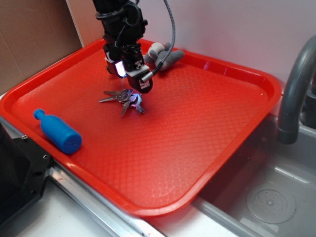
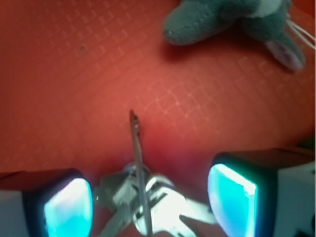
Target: Grab the silver keys.
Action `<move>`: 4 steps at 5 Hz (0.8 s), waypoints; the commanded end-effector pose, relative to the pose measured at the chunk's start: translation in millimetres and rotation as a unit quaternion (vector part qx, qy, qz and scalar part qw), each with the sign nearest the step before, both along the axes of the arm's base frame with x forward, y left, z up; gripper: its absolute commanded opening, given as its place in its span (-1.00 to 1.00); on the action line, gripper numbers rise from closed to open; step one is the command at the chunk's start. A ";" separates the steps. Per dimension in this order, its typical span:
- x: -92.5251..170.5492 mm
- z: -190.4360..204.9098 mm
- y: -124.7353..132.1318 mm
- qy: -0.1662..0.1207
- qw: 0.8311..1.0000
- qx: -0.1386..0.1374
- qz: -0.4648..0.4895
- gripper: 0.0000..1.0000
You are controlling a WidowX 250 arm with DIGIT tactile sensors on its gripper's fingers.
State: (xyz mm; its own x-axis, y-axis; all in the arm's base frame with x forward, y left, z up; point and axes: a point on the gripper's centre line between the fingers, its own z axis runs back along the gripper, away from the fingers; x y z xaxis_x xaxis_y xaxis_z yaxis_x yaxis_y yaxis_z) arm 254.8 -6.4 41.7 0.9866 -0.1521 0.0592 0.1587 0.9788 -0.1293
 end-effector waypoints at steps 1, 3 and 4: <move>13.0 5.6 -5.3 -0.017 1.000 0.007 0.008 -1.00; 12.9 5.2 -5.7 -0.018 1.000 0.007 0.008 -1.00; 11.4 7.0 -4.4 -0.020 1.000 0.007 0.010 -1.00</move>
State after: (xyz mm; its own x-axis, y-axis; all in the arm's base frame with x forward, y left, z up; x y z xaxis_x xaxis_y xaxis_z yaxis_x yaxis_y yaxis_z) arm 257.3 -7.2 37.0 0.9910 -0.1256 0.0464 0.1304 0.9840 -0.1212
